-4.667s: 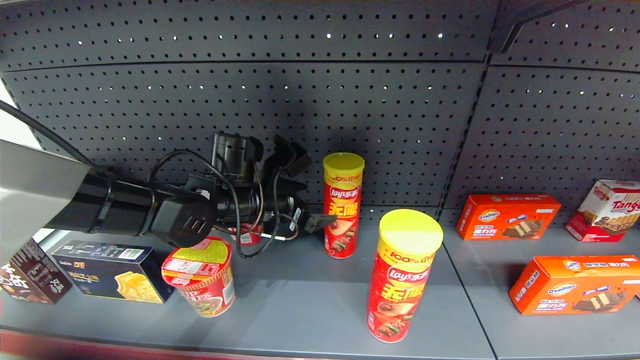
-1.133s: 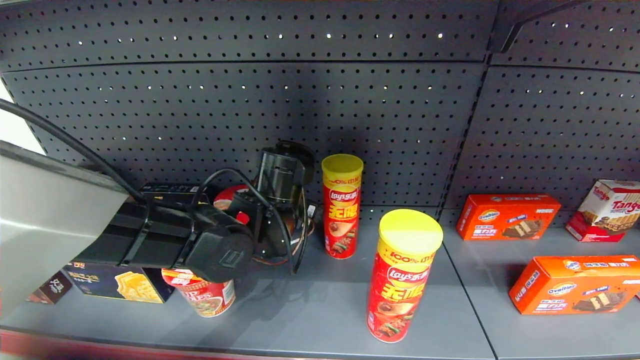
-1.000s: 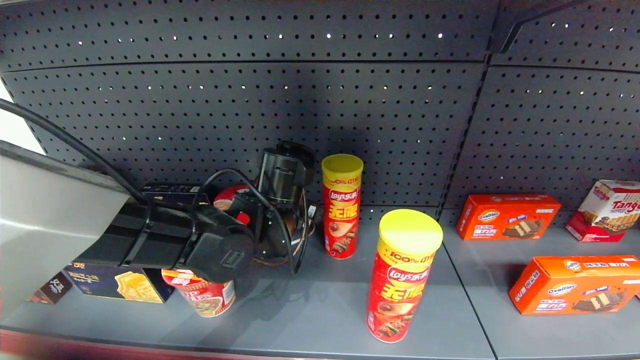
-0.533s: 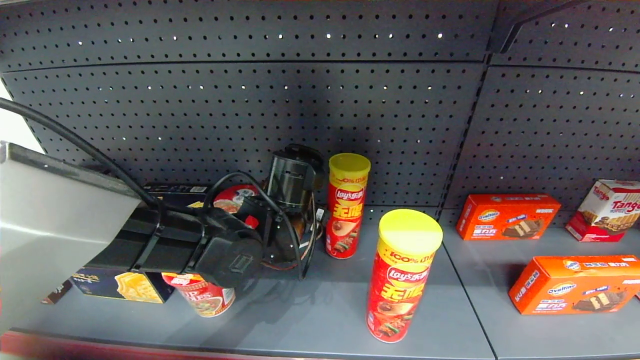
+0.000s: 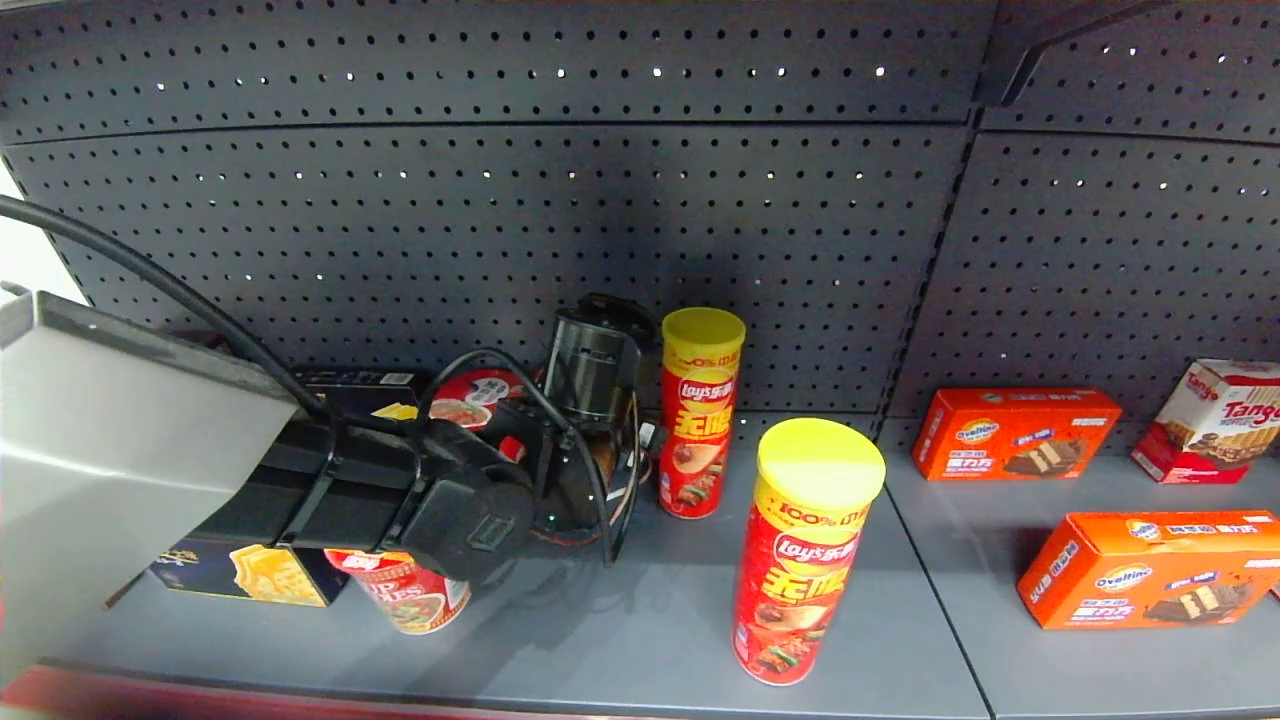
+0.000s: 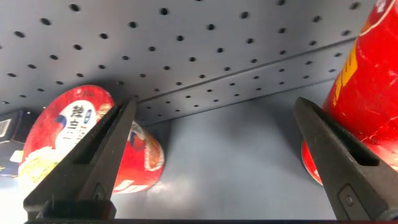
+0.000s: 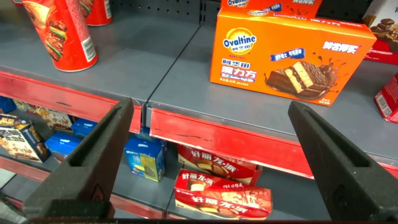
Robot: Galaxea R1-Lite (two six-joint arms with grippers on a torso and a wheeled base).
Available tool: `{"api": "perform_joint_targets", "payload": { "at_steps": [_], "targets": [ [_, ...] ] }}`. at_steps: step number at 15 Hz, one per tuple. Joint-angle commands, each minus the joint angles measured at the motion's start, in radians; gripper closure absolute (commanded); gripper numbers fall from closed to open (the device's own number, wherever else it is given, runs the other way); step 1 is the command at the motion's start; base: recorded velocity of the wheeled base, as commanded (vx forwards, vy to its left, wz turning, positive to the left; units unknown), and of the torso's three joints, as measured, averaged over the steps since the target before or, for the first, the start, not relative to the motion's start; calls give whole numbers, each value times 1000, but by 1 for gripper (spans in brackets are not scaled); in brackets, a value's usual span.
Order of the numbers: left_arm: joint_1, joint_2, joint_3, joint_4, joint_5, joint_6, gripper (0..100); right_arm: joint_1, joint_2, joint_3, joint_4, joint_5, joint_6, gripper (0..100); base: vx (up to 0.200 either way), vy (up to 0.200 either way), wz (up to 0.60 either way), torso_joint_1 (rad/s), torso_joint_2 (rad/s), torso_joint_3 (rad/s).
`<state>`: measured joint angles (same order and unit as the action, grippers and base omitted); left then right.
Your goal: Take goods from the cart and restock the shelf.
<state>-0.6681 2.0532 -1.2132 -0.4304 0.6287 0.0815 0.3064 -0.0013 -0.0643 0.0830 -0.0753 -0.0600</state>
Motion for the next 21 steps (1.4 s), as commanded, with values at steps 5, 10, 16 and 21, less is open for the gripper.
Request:
{"api": "perform_joint_targets", "payload": {
  "at_steps": [5,10,16,21],
  "targets": [
    [-13,7,0,-1,0,0,0,0,1,0,0,-1,0,0,0,0,0,0,0,0],
    [-11,10,0,-2,0,-3,0,0,1,0,-2,-1,0,0,0,0,0,0,0,0],
    [-4,-99,1,1,0,17,0,0,1,0,0,0,0,0,0,0,0,0,0,0],
    [-4,-309,124,2,-4,81,0,-7,18,-3,4,-1,-4,0,0,0,0,0,0,0]
  ]
}}
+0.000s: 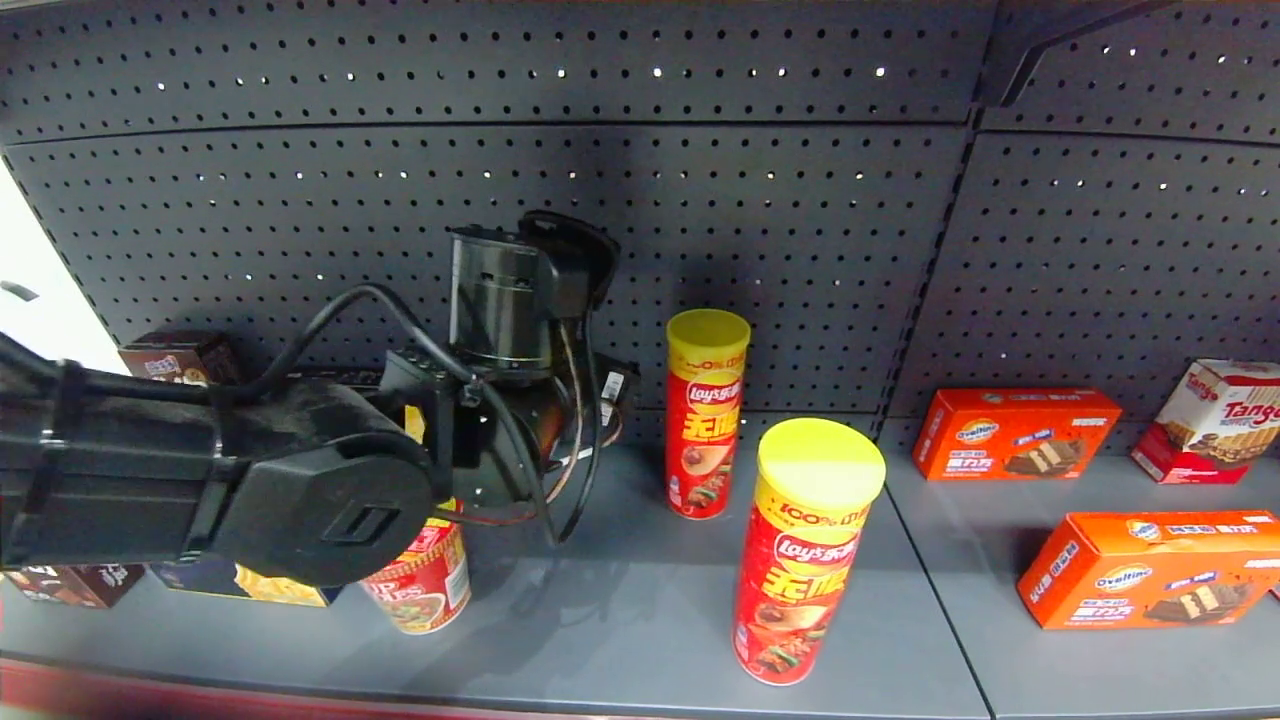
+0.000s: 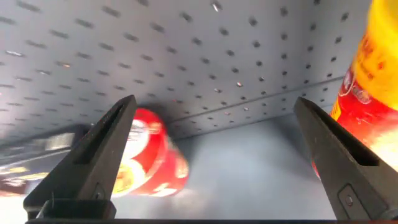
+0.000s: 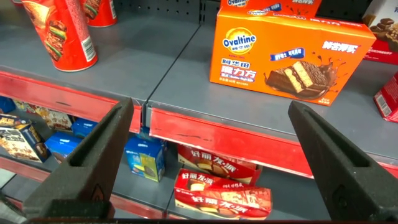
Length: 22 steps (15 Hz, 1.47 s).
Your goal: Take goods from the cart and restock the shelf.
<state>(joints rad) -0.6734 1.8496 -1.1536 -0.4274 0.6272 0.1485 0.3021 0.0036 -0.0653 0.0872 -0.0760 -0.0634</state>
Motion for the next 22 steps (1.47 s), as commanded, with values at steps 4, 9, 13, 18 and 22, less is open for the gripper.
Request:
{"api": "perform_joint_targets", "payload": {
  "at_steps": [4,9,13,18,22],
  "targets": [
    [6,-231,199,9,-18,17,0,-8,216,-44,-4,15,-12,0,0,0,0,0,0,0],
    [25,-351,293,76,-61,5,0,14,631,-346,-66,31,-13,0,0,0,0,0,0,0],
    [63,-383,368,32,-146,11,0,81,826,-429,-104,33,-1,0,0,0,0,0,0,0],
    [58,-464,428,39,-164,19,0,135,1115,-410,-399,1,14,0,0,0,0,0,0,0],
    [64,-489,453,56,-159,16,0,135,1294,-407,-537,-73,17,0,0,0,0,0,0,0]
  ]
}}
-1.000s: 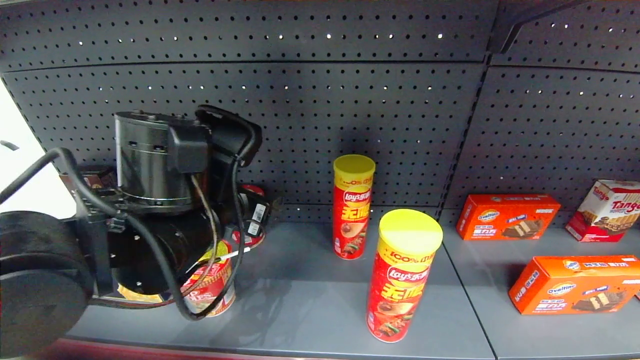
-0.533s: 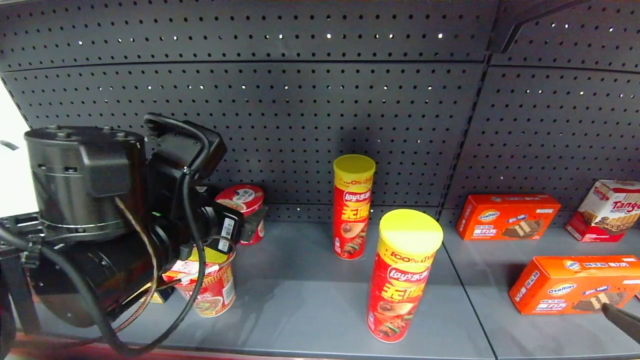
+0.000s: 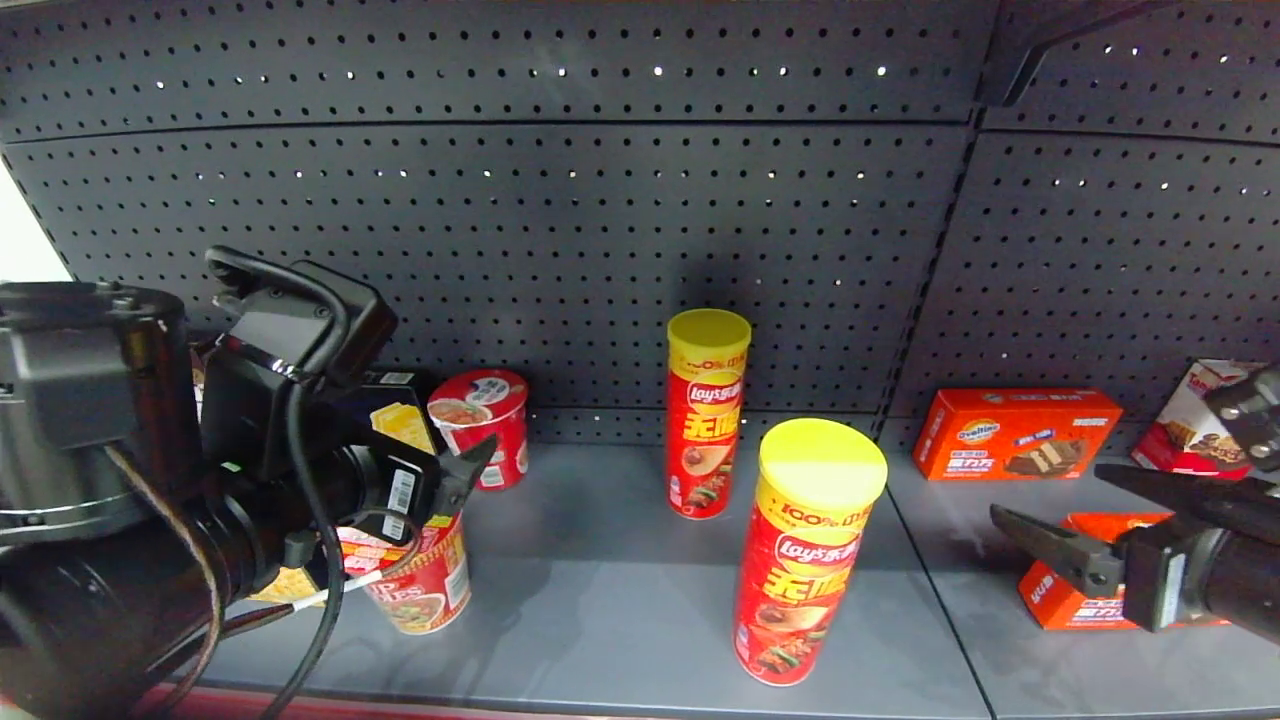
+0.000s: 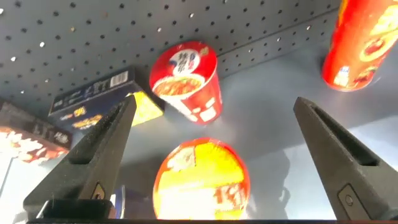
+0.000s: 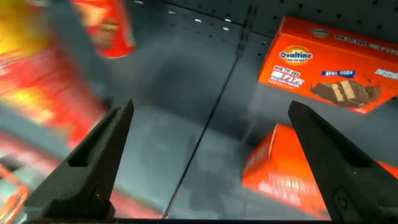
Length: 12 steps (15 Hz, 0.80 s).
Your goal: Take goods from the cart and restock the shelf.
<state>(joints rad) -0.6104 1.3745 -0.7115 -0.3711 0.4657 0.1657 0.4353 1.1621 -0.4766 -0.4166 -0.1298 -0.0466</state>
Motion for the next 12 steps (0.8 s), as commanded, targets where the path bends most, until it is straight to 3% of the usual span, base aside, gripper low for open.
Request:
{"api": "perform_joint_targets", "payload": {
  "at_steps": [1,4,9,12],
  "targets": [
    [1,-21,29,-8,2,-3,0,8,148,16,-33,-19,-1,0,0,0,0,0,0,0],
    [15,-21,46,-14,2,-2,0,56,180,33,-34,-22,-1,0,0,0,0,0,0,0],
    [57,-6,9,-15,1,1,0,155,188,53,-28,-162,1,0,0,0,0,0,0,0],
    [60,-6,1,-14,1,0,0,174,228,50,-36,-163,25,0,0,0,0,0,0,0]
  ]
}}
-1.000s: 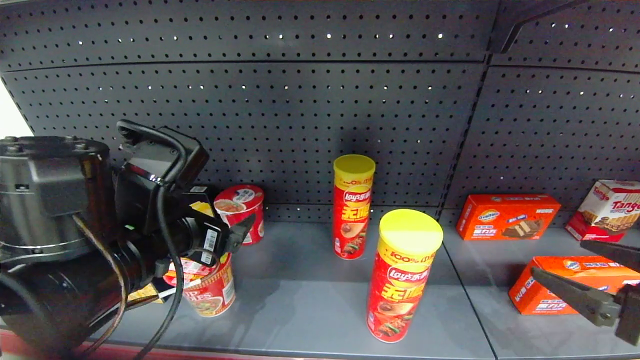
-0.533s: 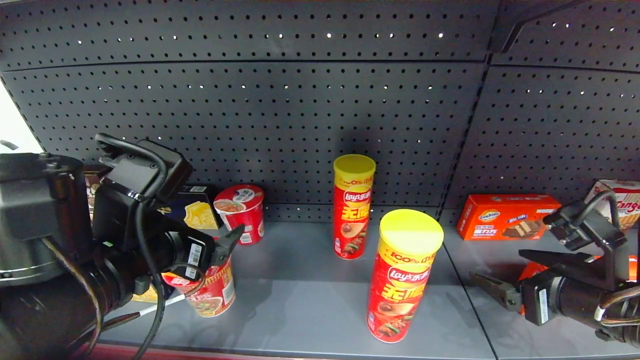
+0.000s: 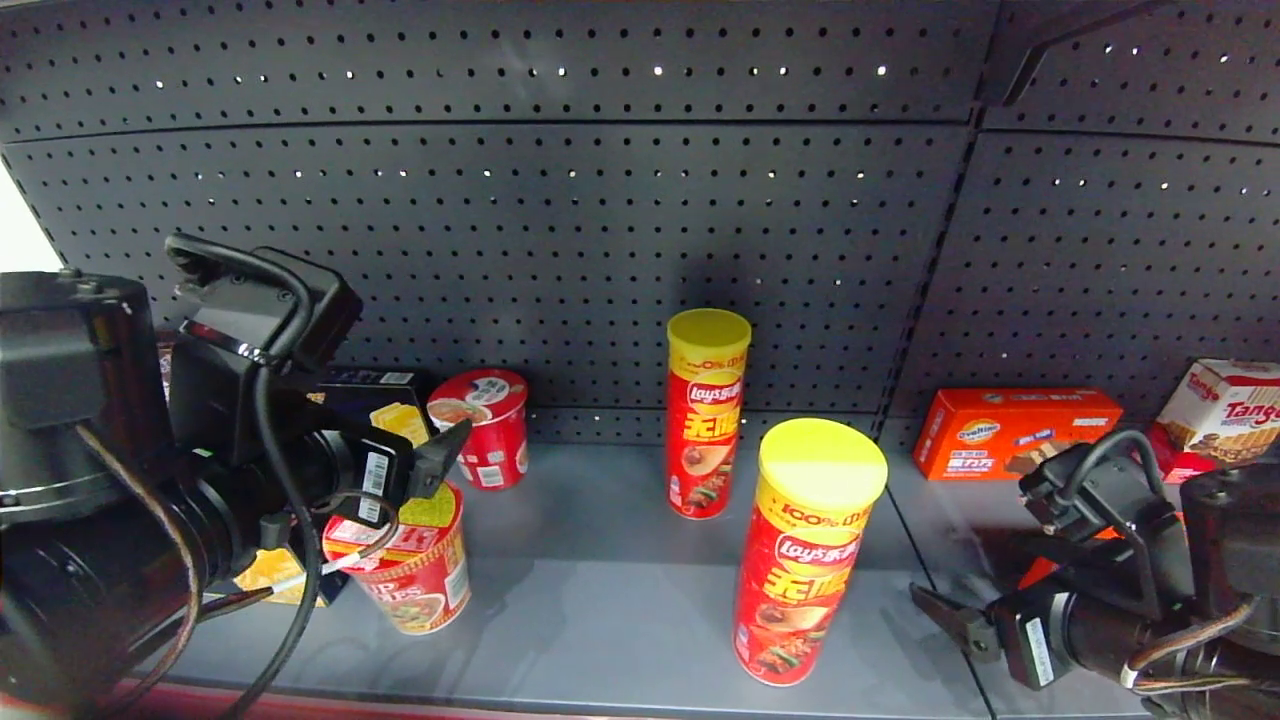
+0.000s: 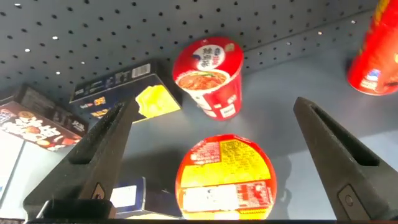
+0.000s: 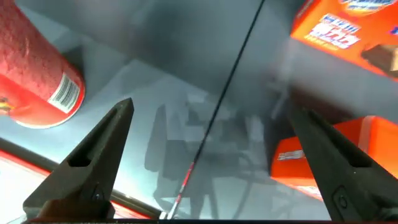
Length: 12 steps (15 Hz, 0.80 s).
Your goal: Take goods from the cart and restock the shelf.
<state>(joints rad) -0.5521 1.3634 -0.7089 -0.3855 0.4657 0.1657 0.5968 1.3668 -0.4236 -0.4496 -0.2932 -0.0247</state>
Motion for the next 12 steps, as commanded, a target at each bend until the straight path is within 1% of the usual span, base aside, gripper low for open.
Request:
{"api": "perform_joint_targets", "payload": {
  "at_steps": [1,2,4,7,12],
  "targets": [
    [0,5,6,1,1,0,0,24,38,-7,-4,-1,37,0,0,0,0,0,0,0],
    [0,5,9,1,2,0,0,32,46,-10,-8,-1,49,0,0,0,0,0,0,0],
    [1,20,-6,1,25,1,0,69,61,-24,-9,-1,61,0,0,0,0,0,0,0],
    [1,20,2,4,28,1,0,129,72,-32,-31,-4,72,0,0,0,0,0,0,0],
    [9,28,-15,2,28,3,0,143,117,-69,-32,-3,71,0,0,0,0,0,0,0]
  ]
}}
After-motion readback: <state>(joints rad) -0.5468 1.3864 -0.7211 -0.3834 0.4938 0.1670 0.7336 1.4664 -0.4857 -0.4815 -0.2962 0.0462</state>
